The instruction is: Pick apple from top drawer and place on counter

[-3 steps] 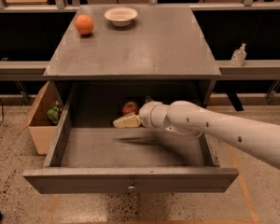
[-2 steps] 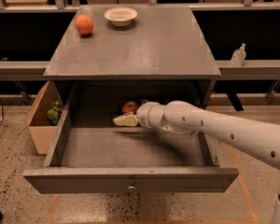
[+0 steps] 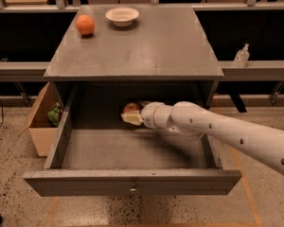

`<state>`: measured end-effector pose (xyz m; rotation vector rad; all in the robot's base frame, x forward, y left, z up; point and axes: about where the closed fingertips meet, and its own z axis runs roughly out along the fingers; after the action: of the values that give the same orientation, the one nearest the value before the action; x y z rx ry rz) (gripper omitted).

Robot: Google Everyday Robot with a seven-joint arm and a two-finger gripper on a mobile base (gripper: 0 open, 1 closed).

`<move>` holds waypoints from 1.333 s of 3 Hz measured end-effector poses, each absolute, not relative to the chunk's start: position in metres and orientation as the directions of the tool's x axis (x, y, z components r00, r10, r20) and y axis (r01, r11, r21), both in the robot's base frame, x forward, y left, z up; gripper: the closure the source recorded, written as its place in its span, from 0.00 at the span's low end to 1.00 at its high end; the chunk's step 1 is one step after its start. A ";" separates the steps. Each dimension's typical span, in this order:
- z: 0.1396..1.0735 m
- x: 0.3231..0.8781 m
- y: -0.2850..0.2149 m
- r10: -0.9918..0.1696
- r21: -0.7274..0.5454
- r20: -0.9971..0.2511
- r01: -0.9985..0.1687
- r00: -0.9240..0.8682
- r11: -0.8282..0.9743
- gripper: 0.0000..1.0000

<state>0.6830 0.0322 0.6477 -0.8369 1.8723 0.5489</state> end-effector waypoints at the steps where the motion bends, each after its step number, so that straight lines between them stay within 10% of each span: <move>1: 0.695 0.647 0.023 -0.287 0.020 -0.924 -0.783 -0.252 0.622 0.88; 4: 0.872 0.556 -0.033 -0.272 0.035 -0.938 -0.840 -0.214 0.541 1.00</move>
Offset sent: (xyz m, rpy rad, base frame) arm -0.1711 -0.0634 0.1887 0.1231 0.0952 0.1230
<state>0.5561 -0.0328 0.8720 -0.9303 1.7559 0.6947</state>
